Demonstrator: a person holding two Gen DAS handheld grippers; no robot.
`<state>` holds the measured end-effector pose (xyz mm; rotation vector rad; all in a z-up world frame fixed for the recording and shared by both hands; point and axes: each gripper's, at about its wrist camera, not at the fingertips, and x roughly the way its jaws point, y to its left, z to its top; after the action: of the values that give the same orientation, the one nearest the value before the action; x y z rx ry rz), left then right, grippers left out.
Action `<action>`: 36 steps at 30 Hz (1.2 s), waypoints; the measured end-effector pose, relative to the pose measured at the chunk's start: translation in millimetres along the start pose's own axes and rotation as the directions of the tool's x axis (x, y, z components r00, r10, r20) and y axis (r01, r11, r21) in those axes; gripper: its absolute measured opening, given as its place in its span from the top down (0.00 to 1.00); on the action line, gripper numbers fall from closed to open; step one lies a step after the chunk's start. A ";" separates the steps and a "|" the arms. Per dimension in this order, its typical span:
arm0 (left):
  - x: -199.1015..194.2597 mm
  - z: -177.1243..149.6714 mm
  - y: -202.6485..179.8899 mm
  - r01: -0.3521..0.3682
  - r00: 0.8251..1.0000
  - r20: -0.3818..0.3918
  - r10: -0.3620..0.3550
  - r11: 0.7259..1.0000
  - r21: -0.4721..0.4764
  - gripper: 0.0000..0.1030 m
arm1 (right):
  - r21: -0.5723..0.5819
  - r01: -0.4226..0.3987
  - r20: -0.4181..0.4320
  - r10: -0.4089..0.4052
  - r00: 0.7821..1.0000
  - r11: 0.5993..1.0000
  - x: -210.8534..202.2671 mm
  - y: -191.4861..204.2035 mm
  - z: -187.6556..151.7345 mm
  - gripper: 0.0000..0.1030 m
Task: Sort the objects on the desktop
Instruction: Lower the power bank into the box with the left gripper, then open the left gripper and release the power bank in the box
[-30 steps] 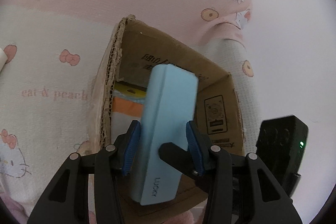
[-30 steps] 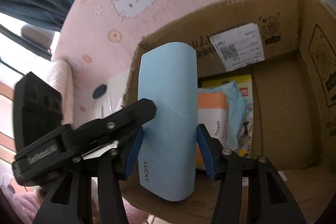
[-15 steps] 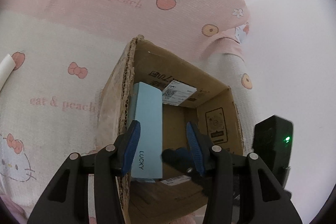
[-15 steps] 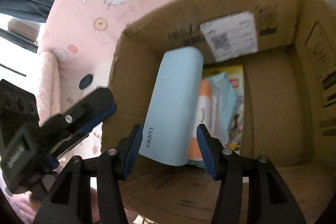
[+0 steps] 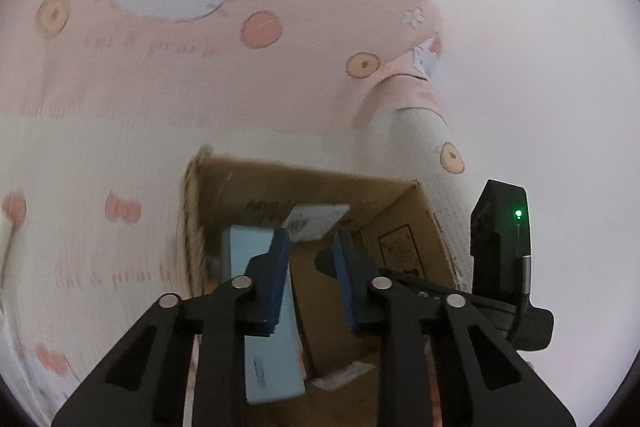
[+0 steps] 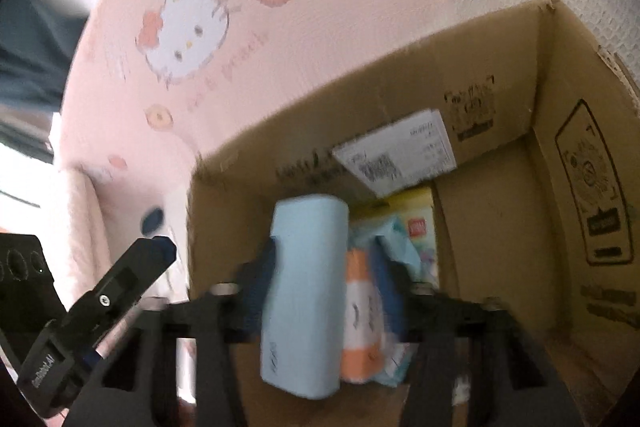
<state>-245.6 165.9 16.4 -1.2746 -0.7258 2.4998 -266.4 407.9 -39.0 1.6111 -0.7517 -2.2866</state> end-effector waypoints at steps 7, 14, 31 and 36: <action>56.2 10.1 0.8 -0.139 0.977 -0.165 0.133 0.990 -0.021 0.90 | 0.075 -0.009 -0.033 0.011 0.999 0.997 27.7 -16.9 18.9 0.86; 84.7 5.3 -1.7 -0.291 0.933 -0.226 0.279 0.957 -0.019 0.89 | 0.116 -0.036 -0.097 0.047 0.994 0.993 59.3 -21.8 31.1 0.86; 79.6 -29.4 -6.9 -0.342 0.898 -0.301 0.322 0.940 -0.015 0.89 | 0.046 -0.046 -0.170 0.053 0.984 0.998 83.0 -10.4 36.6 0.86; 69.5 -38.9 -6.4 -0.305 0.905 -0.325 0.275 0.951 -0.045 0.89 | -0.024 0.007 -0.190 -0.012 0.982 1.000 72.1 -1.5 27.2 0.86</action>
<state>-255.1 213.3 -47.2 -1.8873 -0.6195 2.4079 -317.5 382.2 -90.7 1.7937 -0.6698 -2.1007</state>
